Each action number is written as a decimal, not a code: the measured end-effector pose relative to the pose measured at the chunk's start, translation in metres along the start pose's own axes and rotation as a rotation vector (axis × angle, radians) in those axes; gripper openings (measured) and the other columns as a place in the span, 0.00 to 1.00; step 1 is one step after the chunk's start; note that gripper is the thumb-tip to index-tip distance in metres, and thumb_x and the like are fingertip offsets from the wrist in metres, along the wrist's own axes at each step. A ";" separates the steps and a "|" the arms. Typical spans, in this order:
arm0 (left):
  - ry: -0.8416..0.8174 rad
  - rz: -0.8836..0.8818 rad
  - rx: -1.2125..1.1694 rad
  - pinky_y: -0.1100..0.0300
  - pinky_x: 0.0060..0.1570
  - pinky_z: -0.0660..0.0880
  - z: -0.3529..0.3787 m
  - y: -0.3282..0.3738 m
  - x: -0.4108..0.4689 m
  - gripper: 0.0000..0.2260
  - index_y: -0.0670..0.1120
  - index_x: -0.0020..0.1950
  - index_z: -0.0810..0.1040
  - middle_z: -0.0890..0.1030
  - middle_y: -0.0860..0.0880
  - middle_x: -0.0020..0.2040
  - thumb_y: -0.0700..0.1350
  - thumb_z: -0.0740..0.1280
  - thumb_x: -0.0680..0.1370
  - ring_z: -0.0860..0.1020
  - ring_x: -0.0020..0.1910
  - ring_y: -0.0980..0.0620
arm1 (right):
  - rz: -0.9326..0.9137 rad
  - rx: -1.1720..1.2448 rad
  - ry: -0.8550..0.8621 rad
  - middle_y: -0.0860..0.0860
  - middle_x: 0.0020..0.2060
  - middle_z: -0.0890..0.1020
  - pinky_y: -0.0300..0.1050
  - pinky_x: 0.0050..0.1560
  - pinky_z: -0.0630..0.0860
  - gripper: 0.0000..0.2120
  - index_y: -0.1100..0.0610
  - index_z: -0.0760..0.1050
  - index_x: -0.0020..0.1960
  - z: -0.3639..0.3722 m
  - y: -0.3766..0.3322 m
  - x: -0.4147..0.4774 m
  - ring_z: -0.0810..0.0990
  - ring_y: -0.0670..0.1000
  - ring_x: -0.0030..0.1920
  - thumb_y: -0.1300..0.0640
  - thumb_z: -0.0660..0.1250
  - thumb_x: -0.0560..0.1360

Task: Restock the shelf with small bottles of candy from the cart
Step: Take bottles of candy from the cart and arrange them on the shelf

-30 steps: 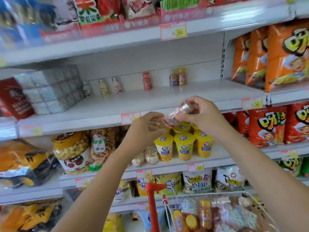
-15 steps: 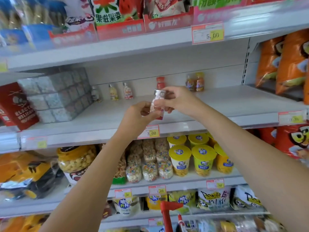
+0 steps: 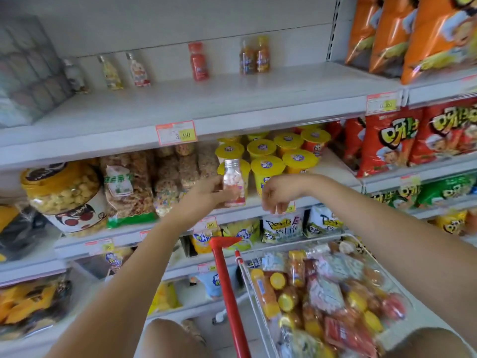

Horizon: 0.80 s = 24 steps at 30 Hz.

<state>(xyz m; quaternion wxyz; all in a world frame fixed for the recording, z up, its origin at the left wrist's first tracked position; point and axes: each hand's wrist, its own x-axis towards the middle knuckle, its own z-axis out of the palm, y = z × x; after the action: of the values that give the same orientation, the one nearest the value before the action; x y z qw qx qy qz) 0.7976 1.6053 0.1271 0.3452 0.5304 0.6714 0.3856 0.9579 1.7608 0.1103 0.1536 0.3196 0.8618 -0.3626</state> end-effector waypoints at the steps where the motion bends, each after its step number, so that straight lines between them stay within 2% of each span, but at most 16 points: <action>1: -0.017 -0.029 0.010 0.68 0.41 0.73 0.002 -0.006 -0.001 0.08 0.45 0.50 0.76 0.81 0.50 0.43 0.46 0.70 0.75 0.80 0.42 0.55 | 0.032 -0.088 -0.014 0.54 0.43 0.81 0.35 0.33 0.75 0.05 0.59 0.78 0.50 0.011 0.008 0.010 0.78 0.48 0.36 0.62 0.65 0.76; 2: -0.020 -0.045 0.028 0.70 0.42 0.73 0.003 -0.011 -0.002 0.08 0.47 0.52 0.76 0.82 0.52 0.45 0.45 0.70 0.75 0.81 0.43 0.59 | 0.063 -0.180 -0.016 0.54 0.46 0.81 0.36 0.35 0.74 0.07 0.58 0.78 0.53 0.023 0.016 0.019 0.77 0.49 0.38 0.63 0.65 0.75; 3: -0.019 -0.043 0.049 0.72 0.40 0.72 0.005 -0.015 -0.003 0.07 0.49 0.50 0.75 0.81 0.53 0.42 0.44 0.70 0.75 0.80 0.39 0.65 | 0.087 -0.273 -0.032 0.55 0.50 0.81 0.38 0.37 0.74 0.10 0.59 0.78 0.56 0.034 0.025 0.026 0.78 0.50 0.41 0.63 0.66 0.75; 5: -0.001 -0.046 0.079 0.77 0.29 0.68 0.008 -0.019 -0.004 0.10 0.50 0.42 0.69 0.75 0.57 0.33 0.41 0.69 0.76 0.73 0.26 0.71 | 0.135 -0.431 -0.156 0.56 0.54 0.79 0.42 0.40 0.73 0.10 0.62 0.77 0.56 0.058 0.046 0.035 0.77 0.51 0.41 0.62 0.66 0.75; 6: 0.020 -0.050 0.085 0.77 0.27 0.66 0.009 -0.019 -0.005 0.12 0.50 0.39 0.67 0.72 0.58 0.31 0.40 0.69 0.76 0.71 0.23 0.71 | 0.162 -0.471 -0.204 0.56 0.48 0.78 0.41 0.37 0.70 0.04 0.61 0.77 0.49 0.068 0.055 0.035 0.73 0.50 0.36 0.61 0.67 0.75; 7: 0.024 -0.055 0.081 0.77 0.26 0.66 0.009 -0.023 -0.004 0.12 0.50 0.39 0.68 0.72 0.58 0.31 0.40 0.69 0.76 0.72 0.23 0.71 | 0.216 -0.476 -0.233 0.55 0.43 0.75 0.41 0.37 0.68 0.03 0.58 0.75 0.44 0.078 0.067 0.037 0.70 0.49 0.34 0.60 0.68 0.75; 8: 0.006 -0.054 0.078 0.77 0.28 0.67 0.010 -0.026 -0.003 0.10 0.51 0.41 0.69 0.75 0.57 0.33 0.41 0.70 0.75 0.73 0.26 0.71 | 0.254 -0.477 -0.252 0.55 0.44 0.75 0.42 0.41 0.69 0.04 0.58 0.75 0.45 0.088 0.078 0.037 0.73 0.51 0.38 0.59 0.69 0.74; 9: -0.007 -0.063 0.071 0.77 0.32 0.69 0.010 -0.030 -0.002 0.09 0.52 0.44 0.71 0.79 0.57 0.37 0.42 0.71 0.75 0.76 0.31 0.70 | 0.283 -0.466 -0.259 0.57 0.52 0.77 0.44 0.48 0.72 0.13 0.59 0.76 0.55 0.097 0.088 0.038 0.77 0.54 0.48 0.57 0.71 0.73; 10: -0.012 -0.071 0.062 0.73 0.38 0.72 0.010 -0.030 -0.002 0.09 0.53 0.46 0.73 0.81 0.56 0.42 0.44 0.72 0.74 0.79 0.37 0.67 | 0.290 -0.469 -0.251 0.57 0.62 0.75 0.47 0.56 0.74 0.26 0.59 0.71 0.66 0.104 0.096 0.037 0.76 0.57 0.58 0.56 0.73 0.71; 11: -0.009 -0.079 0.050 0.67 0.44 0.74 0.010 -0.032 -0.001 0.09 0.54 0.47 0.73 0.82 0.54 0.45 0.45 0.72 0.73 0.80 0.42 0.62 | 0.288 -0.467 -0.218 0.57 0.68 0.71 0.49 0.62 0.72 0.33 0.59 0.66 0.71 0.110 0.103 0.036 0.73 0.57 0.64 0.56 0.74 0.70; 12: -0.004 -0.086 0.045 0.61 0.48 0.76 0.009 -0.033 -0.001 0.09 0.53 0.48 0.74 0.83 0.53 0.47 0.46 0.73 0.73 0.81 0.46 0.57 | 0.273 -0.454 -0.179 0.57 0.69 0.70 0.49 0.64 0.71 0.36 0.59 0.64 0.73 0.115 0.108 0.035 0.72 0.57 0.66 0.56 0.75 0.69; 14: -0.009 -0.096 0.040 0.53 0.56 0.76 0.010 -0.034 0.000 0.12 0.51 0.51 0.75 0.83 0.50 0.49 0.48 0.74 0.71 0.81 0.50 0.51 | 0.249 -0.405 -0.120 0.57 0.65 0.74 0.47 0.62 0.73 0.36 0.60 0.67 0.71 0.116 0.114 0.035 0.74 0.57 0.63 0.53 0.77 0.67; 17: -0.002 -0.115 0.008 0.51 0.59 0.76 0.008 -0.033 0.002 0.17 0.48 0.58 0.76 0.83 0.50 0.52 0.46 0.74 0.71 0.82 0.51 0.51 | 0.219 -0.237 -0.096 0.53 0.61 0.75 0.44 0.53 0.73 0.34 0.58 0.69 0.68 0.108 0.115 0.030 0.75 0.56 0.61 0.49 0.77 0.66; 20: 0.006 -0.116 -0.089 0.60 0.52 0.78 0.006 -0.025 0.003 0.17 0.43 0.60 0.75 0.83 0.47 0.53 0.43 0.72 0.73 0.82 0.49 0.53 | 0.125 0.021 -0.033 0.51 0.59 0.75 0.42 0.49 0.73 0.23 0.54 0.71 0.61 0.089 0.101 0.022 0.75 0.54 0.60 0.51 0.74 0.70; 22: 0.027 -0.097 -0.153 0.62 0.48 0.78 0.003 -0.015 0.001 0.15 0.42 0.61 0.75 0.83 0.46 0.52 0.45 0.69 0.76 0.82 0.47 0.53 | 0.034 0.355 -0.047 0.53 0.60 0.76 0.43 0.52 0.76 0.15 0.53 0.72 0.57 0.070 0.081 0.013 0.77 0.52 0.56 0.55 0.72 0.73; 24: 0.072 -0.067 -0.191 0.57 0.51 0.76 -0.004 -0.003 0.001 0.13 0.43 0.58 0.78 0.83 0.45 0.53 0.50 0.65 0.78 0.83 0.49 0.49 | -0.107 0.737 -0.093 0.54 0.57 0.78 0.50 0.57 0.77 0.13 0.54 0.73 0.55 0.048 0.057 0.001 0.79 0.52 0.54 0.62 0.70 0.73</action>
<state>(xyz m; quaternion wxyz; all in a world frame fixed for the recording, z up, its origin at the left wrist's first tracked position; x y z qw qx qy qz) 0.7925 1.6048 0.1269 0.3827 0.4580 0.6610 0.4548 0.9968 1.7572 0.0468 0.0481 0.2913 0.6813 -0.6699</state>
